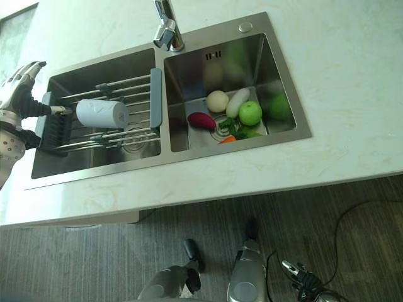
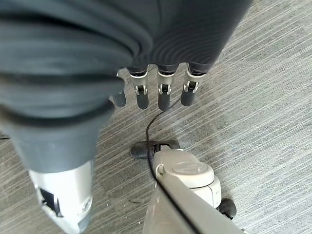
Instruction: Place the dishes in the dishwasher.
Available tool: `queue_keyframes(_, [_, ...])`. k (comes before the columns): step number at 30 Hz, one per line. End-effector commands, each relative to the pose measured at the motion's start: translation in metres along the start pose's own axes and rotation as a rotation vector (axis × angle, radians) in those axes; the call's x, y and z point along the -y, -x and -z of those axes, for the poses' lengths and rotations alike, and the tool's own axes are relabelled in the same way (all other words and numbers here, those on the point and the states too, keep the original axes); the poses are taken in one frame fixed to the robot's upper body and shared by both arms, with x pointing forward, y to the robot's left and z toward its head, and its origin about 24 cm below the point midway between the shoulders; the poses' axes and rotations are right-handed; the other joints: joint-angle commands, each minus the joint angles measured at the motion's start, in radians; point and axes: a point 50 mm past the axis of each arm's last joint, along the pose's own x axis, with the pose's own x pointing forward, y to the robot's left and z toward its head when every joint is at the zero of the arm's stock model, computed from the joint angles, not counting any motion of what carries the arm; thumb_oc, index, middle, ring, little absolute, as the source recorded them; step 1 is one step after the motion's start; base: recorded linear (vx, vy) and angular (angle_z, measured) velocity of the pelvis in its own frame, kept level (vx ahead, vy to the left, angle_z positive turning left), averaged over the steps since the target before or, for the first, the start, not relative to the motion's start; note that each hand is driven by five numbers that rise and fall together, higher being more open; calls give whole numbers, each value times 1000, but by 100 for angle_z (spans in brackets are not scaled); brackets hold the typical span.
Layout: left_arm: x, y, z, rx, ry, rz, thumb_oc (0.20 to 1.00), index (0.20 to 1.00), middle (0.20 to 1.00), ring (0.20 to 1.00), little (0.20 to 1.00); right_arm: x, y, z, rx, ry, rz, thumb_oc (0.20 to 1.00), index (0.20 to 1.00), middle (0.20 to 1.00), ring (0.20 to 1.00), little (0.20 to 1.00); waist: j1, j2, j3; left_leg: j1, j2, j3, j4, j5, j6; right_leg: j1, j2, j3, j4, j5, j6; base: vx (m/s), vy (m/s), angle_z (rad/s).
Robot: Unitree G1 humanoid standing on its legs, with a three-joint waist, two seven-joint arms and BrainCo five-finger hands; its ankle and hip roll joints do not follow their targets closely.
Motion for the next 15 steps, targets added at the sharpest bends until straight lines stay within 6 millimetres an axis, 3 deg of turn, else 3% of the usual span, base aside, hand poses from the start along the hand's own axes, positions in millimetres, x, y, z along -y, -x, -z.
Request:
queue_keyframes(1, [-45,-10,17,-75,-83,-157,1000,1000,1000,1000,1000,-10,-3,-2,27,-8,-50,1000,1000,1000,1000,1000,-5,-55,4,-80,-28,-111,72,-114,4,41,-32,32,21,-115,135,0,0,0])
queue_keyframes(10, [-58,-18,15,-108,-116,-257,1000,1000,1000,1000,1000,-23,-8,-27,110,-5,-100,1000,1000,1000,1000,1000,-6,-53,46,-126,-23,-121,74,-93,-7,-9,-36,33,30,-99,133,-57,20,-2])
queue_keyframes(15, [-60,-21,12,-75,-147,-214,1000,1000,1000,1000,1000,-31,-10,-37,129,1,-112,1000,1000,1000,1000,1000,-10,-50,64,-138,-19,-115,65,-82,-14,-30,-39,32,29,-88,138,-58,30,0])
